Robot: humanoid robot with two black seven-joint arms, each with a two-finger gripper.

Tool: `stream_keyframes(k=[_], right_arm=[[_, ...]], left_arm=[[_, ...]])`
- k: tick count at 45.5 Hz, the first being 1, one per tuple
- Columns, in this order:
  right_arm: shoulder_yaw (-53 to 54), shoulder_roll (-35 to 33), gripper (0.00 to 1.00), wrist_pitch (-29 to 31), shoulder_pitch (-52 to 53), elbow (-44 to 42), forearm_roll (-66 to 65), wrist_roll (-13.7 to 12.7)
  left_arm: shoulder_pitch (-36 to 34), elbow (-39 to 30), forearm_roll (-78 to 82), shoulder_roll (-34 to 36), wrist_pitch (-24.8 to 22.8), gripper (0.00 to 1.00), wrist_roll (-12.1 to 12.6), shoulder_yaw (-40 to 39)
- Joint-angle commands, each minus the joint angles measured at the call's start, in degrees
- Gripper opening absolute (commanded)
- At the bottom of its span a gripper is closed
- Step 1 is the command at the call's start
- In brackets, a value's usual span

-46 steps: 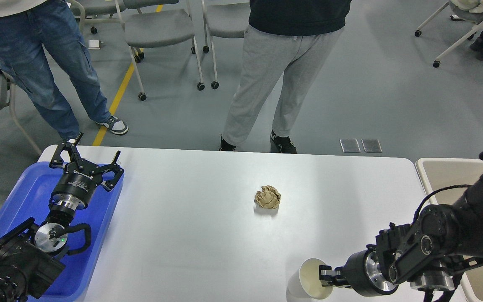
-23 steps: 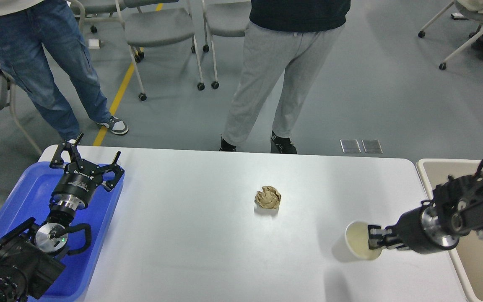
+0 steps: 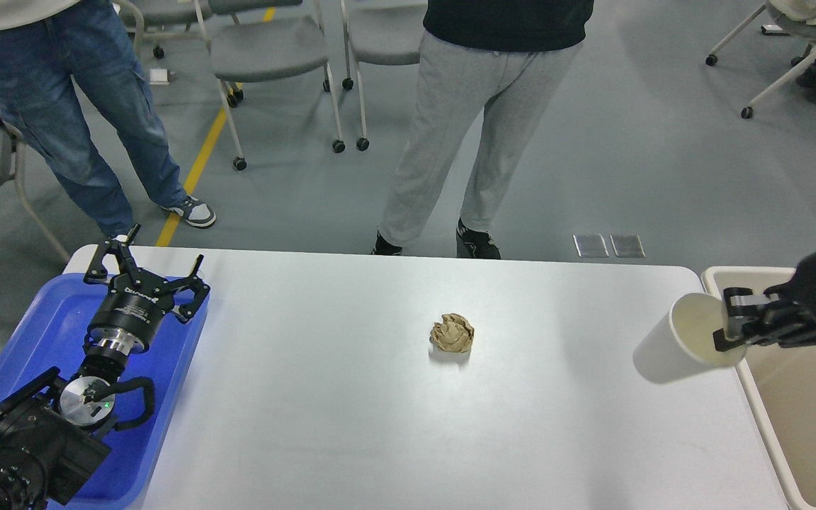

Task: Tidy desktop
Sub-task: 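Lift the cup and carry it over the beige bin, then lower the cup into the bin and open the right gripper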

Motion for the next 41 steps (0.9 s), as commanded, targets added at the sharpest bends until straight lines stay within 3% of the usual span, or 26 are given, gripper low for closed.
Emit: stream_keyframes(k=[1, 13, 25, 34, 41], right_arm=[[-4.00, -1.69, 0.00, 2.92, 6.78, -1.81, -0.62, -0.15], [-4.89, -8.37, 0.00, -4.98, 5.73, -7.70, 3.77, -1.55], [-2.34, -21.46, 0.00, -20.71, -5.42, -12.00, 7.91, -2.87], [12.85, -32.01, 0.00, -33.54, -24.13, -18.06, 10.63, -4.01], [30.16, -35.09, 0.00, -40.93, -42.41, -23.95, 17.92, -4.54]], left_arm=[[0.00, 0.00, 0.00, 0.05, 0.00, 1.00, 0.00, 0.00], [0.00, 0.00, 0.00, 0.05, 0.00, 1.00, 0.00, 0.00], [0.00, 0.00, 0.00, 0.05, 0.00, 1.00, 0.00, 0.00], [0.00, 0.00, 0.00, 0.05, 0.00, 1.00, 0.00, 0.00], [0.00, 0.00, 0.00, 0.05, 0.00, 1.00, 0.00, 0.00]])
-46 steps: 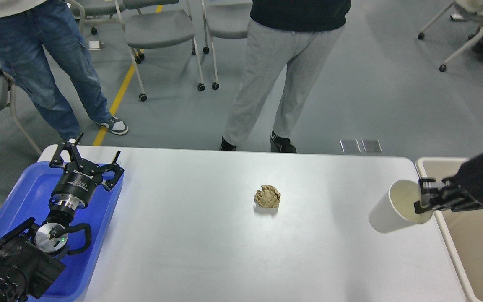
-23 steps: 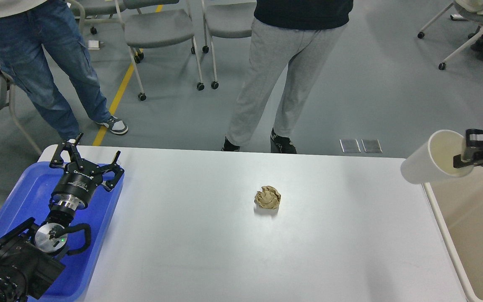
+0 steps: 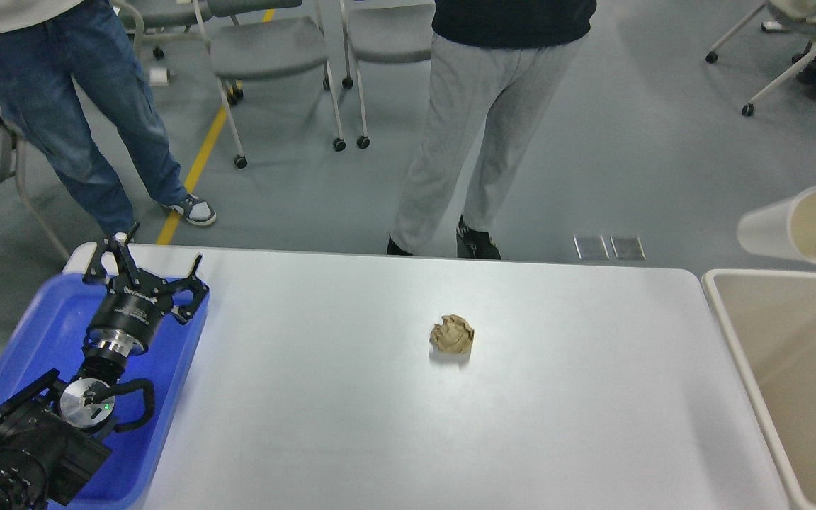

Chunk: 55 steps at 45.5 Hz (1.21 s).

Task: Tidy desktop
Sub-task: 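Lower the cup into the bin and open the right gripper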

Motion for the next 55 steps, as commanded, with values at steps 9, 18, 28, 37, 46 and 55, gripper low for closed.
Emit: stream_keyframes(k=[9, 18, 28, 37, 46, 55], right_arm=[[41.31, -5.47, 0.00, -15.53, -43.05, -16.41, 24.23, -0.89], [56.61, 1.03, 0.00, -16.58, -60.10, -28.54, 34.27, -0.89], [75.51, 10.70, 0.00, -17.46, -76.46, -42.78, 36.47, -0.89], [84.13, 20.37, 0.00, -16.32, -81.82, -55.44, 35.94, -1.50], [92.82, 27.76, 0.00, -13.69, -84.38, -66.42, 36.03, -5.36], [104.60, 28.55, 0.00, -7.09, -86.13, -70.30, 36.03, -13.18]], left_arm=[[0.00, 0.02, -0.09, 0.00, 0.00, 1.00, 0.00, 0.00], [0.00, 0.02, -0.09, 0.00, 0.00, 1.00, 0.00, 0.00], [0.00, 0.02, -0.09, 0.00, 0.00, 1.00, 0.00, 0.00], [0.00, 0.02, -0.09, 0.00, 0.00, 1.00, 0.00, 0.00], [0.00, 0.02, -0.09, 0.00, 0.00, 1.00, 0.00, 0.00], [0.00, 0.02, -0.09, 0.00, 0.00, 1.00, 0.00, 0.00]])
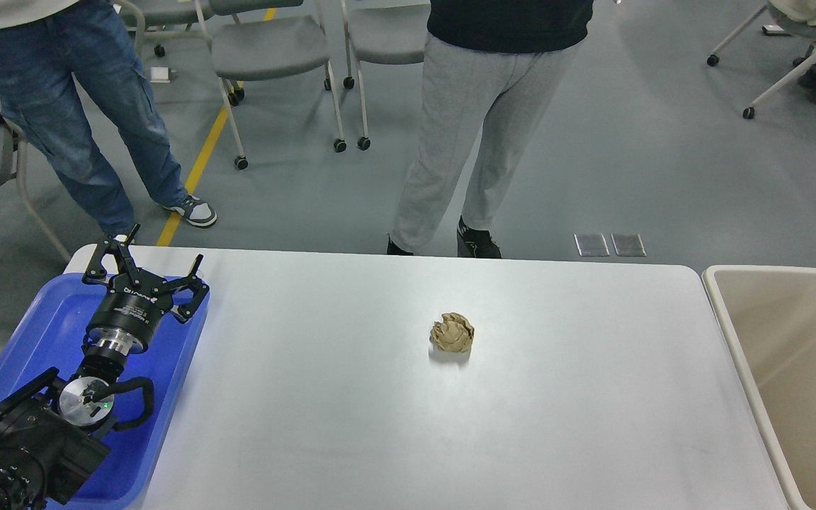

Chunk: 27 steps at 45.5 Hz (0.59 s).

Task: Tidy desktop
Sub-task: 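Lower the cup into the bin and open the right gripper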

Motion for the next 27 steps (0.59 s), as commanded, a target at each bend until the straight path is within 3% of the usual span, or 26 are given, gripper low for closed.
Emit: stream_keyframes(k=[1, 6, 21, 24, 27], right_arm=[[14.18, 4.09, 0.00, 6.31, -3.62, -8.10, 0.27, -7.54], [18.40, 4.18, 0.00, 8.77, -3.71, -9.06, 0.53, -8.86], [23.77, 4.79, 0.00, 13.26, -4.32, -10.21, 0.62, -9.30], [23.77, 4.88, 0.15, 13.26, -4.68, -11.08, 0.62, -9.30], [23.77, 4.88, 0.40, 13.26, -4.94, -12.14, 0.62, -9.30]], left_arm=[[0.00, 0.00, -0.01, 0.00, 0.00, 1.00, 0.00, 0.00], [0.00, 0.00, -0.01, 0.00, 0.00, 1.00, 0.00, 0.00], [0.00, 0.00, -0.01, 0.00, 0.00, 1.00, 0.00, 0.00], [0.00, 0.00, 0.07, 0.00, 0.00, 1.00, 0.00, 0.00], [0.00, 0.00, 0.07, 0.00, 0.00, 1.00, -0.08, 0.00]])
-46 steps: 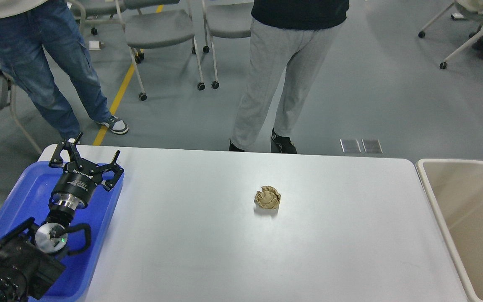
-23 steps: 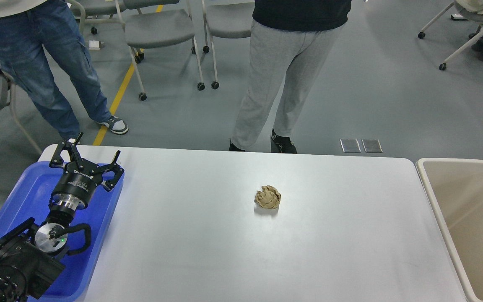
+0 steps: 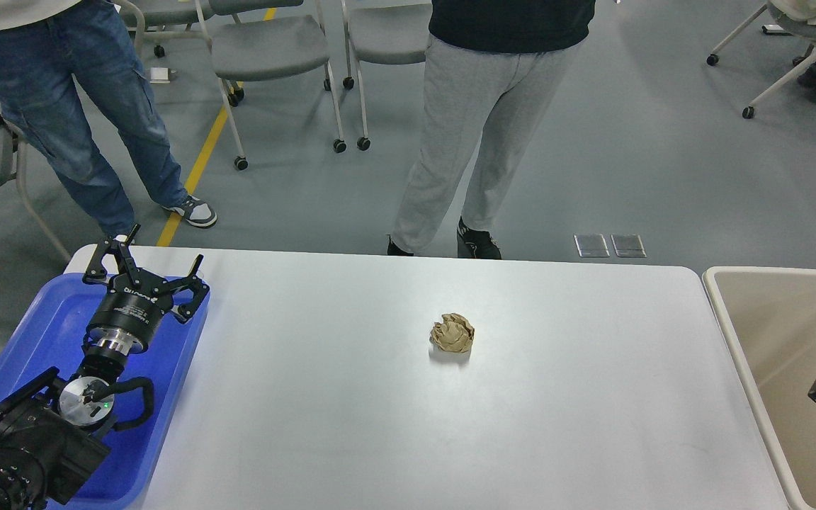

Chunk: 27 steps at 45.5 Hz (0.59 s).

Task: Tidy desktop

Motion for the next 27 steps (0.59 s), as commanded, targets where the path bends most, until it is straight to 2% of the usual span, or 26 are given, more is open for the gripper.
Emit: stream_keyframes(k=[1, 7, 13, 17, 27], right_arm=[[2.35, 0.47, 0.48, 1.74, -1.00, -2.95, 0.05, -0.68], [2.26, 0.38, 0.81, 1.74, -1.00, -3.66, -0.38, -0.68], [1.83, 0.38, 0.86, 1.74, -1.09, -4.62, -0.39, -0.68], [1.65, 0.47, 0.99, 1.65, -1.00, -5.15, -0.39, -0.59], [1.21, 0.55, 1.00, 1.65, -1.17, -4.63, -2.66, -0.32]], left_arm=[[0.00, 0.00, 0.07, 0.00, 0.00, 1.00, 0.00, 0.00], [0.00, 0.00, -0.02, 0.00, 0.00, 1.00, 0.00, 0.00], [0.00, 0.00, 0.07, 0.00, 0.00, 1.00, 0.00, 0.00], [0.00, 0.00, 0.07, 0.00, 0.00, 1.00, 0.00, 0.00], [0.00, 0.00, 0.07, 0.00, 0.00, 1.00, 0.00, 0.00]])
